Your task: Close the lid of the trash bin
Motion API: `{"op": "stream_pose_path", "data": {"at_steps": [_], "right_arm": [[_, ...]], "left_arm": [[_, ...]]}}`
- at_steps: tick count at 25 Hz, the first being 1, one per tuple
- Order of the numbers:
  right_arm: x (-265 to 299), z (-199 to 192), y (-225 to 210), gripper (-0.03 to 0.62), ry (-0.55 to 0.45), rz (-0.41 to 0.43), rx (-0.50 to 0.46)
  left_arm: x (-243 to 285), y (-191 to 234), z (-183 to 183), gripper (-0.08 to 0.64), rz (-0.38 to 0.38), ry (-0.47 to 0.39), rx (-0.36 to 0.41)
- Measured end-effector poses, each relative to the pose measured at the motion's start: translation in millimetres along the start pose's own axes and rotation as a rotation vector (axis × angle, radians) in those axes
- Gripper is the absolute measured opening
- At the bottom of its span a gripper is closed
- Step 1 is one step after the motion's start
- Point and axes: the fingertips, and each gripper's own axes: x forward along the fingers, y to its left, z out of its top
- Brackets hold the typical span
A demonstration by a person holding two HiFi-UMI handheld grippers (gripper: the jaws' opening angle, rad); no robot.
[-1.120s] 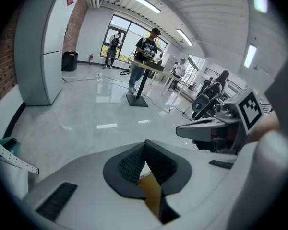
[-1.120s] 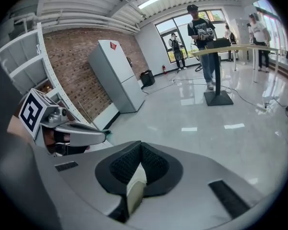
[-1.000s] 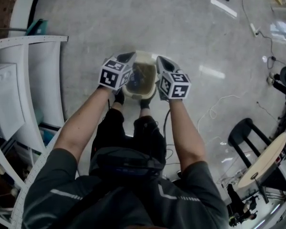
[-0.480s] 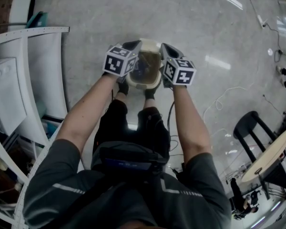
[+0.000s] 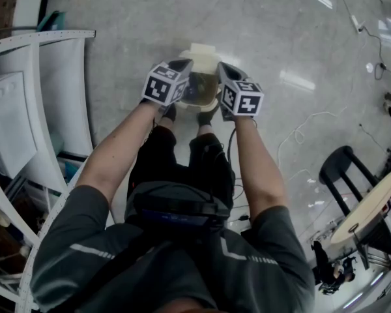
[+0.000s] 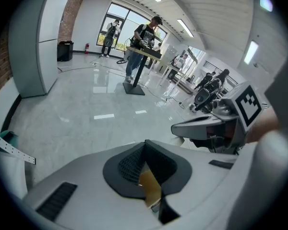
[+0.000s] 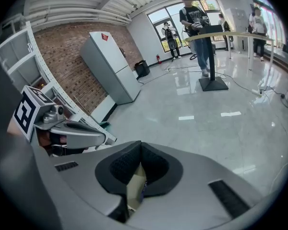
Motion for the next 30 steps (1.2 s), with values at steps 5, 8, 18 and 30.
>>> {"op": "stream_pose_path", "data": {"at_steps": [5,8,18,30], "right_arm": [[-7,-40,9,0.011,0.061,0.014,-0.007],[-9,-66,11,0.011,0.111,0.018,-0.010],[-2,-145,12,0.011,0.242,0.022,0.006],[34,-227,-1,0.011,0.376,0.009,0.024]], "left_arm": [[-4,-13,-38,-0.008,-0.013,0.057,-0.004],[-3,-19,-66,-0.008,-0.018,0.105,-0.027],[16,-34,-136,-0.008,-0.054,0.204,-0.050],[58,-30,-217,-0.008,-0.062,0.306,-0.089]]}}
